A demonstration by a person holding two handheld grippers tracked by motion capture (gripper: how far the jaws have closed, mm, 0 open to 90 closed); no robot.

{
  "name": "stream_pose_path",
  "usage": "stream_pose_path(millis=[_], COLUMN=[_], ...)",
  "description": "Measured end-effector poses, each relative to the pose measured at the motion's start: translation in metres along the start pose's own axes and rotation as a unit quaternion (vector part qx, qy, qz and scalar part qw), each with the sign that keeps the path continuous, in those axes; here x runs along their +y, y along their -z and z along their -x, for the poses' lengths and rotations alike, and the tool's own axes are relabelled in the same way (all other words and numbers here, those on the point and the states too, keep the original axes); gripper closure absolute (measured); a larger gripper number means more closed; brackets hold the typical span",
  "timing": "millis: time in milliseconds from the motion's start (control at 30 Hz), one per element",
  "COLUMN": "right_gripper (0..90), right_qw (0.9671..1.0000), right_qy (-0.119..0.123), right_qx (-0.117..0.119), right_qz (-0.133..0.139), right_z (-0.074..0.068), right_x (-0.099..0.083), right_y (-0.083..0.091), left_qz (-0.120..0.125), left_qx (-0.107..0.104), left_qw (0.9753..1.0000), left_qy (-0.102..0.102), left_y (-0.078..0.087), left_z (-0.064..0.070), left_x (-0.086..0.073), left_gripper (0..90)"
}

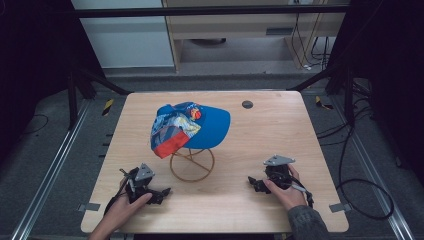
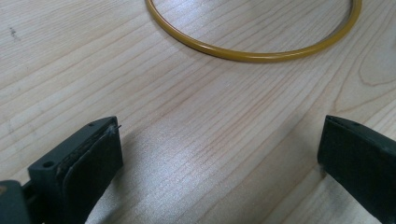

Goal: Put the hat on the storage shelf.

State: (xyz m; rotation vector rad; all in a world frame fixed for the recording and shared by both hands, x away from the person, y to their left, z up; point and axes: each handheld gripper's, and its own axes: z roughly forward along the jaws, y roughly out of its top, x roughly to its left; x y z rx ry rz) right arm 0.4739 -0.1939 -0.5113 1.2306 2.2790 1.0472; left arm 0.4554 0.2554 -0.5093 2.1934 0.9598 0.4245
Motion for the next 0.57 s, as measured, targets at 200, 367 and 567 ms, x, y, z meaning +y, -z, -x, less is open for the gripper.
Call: stream_pose_path(millis=[200,367,567], right_gripper=[6.4,6.0,6.0], right_qw=[0.9999,0.9996,0.9996], right_qy=[0.009,0.021,0.012], right_qx=[-0.006,-0.016,-0.022], right_qz=[-0.005,-0.009,-0.009], right_z=[-0.003,-0.006,-0.011], right_x=[0.0,-0.002,-0.006], right_y=[0.0,0.001,0.005], left_qz=[0.0,0.0,0.0], left_qx=[0.0,0.0,0.001], left_qw=[1.0,1.0,1.0], left_qy=[0.0,0.0,0.0], left_y=[0.0,0.0,0.0], left_z=[0.0,0.0,0.0], left_x=[0.0,0.0,0.0], left_gripper=[0.0,0.0,0.0])
